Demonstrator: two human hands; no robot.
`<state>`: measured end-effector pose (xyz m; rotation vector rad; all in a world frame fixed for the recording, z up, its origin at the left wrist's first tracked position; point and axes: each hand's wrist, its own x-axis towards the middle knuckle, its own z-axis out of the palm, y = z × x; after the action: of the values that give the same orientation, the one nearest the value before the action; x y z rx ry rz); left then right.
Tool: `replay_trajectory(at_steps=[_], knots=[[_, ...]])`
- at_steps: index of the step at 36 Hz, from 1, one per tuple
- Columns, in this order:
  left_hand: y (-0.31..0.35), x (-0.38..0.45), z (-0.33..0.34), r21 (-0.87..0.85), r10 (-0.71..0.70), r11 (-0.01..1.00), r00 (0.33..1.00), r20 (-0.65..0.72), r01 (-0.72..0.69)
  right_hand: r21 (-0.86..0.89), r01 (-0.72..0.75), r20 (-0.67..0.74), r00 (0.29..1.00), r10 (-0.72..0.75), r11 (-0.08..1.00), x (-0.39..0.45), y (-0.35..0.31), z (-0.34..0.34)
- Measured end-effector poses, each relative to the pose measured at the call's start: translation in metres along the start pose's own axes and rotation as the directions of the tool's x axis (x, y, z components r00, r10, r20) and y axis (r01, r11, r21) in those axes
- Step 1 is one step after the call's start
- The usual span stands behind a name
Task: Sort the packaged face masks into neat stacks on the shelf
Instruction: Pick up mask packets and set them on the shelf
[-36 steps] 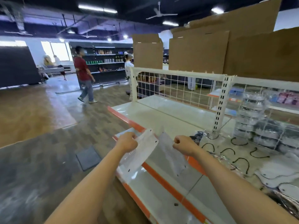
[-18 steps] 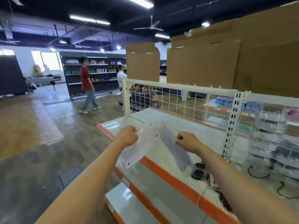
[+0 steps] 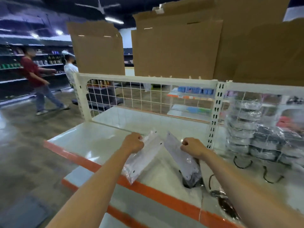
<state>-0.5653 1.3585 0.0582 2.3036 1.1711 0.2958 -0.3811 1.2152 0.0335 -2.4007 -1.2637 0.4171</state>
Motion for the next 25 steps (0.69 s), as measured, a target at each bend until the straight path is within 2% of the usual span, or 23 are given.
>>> replay_trajectory(at_steps=[6, 14, 25], knots=[[0.018, 0.047, 0.007, -0.019, 0.178, 0.984, 0.978, 0.106, -0.177, 0.054, -0.148, -0.083, 0.985, 0.152, 0.987, 0.006, 0.016, -0.006], [0.039, 0.074, 0.035, -0.071, 0.346, 0.938, 0.905, 0.246, -0.339, 0.173, -0.334, -0.150, 0.921, 0.360, 0.927, -0.022, 0.034, 0.001], [0.085, 0.054, 0.096, -0.215, 0.541, 0.841, 0.764, 0.351, -0.497, 0.189, -0.580, -0.302, 0.733, 0.609, 0.792, -0.106, 0.066, -0.019]])
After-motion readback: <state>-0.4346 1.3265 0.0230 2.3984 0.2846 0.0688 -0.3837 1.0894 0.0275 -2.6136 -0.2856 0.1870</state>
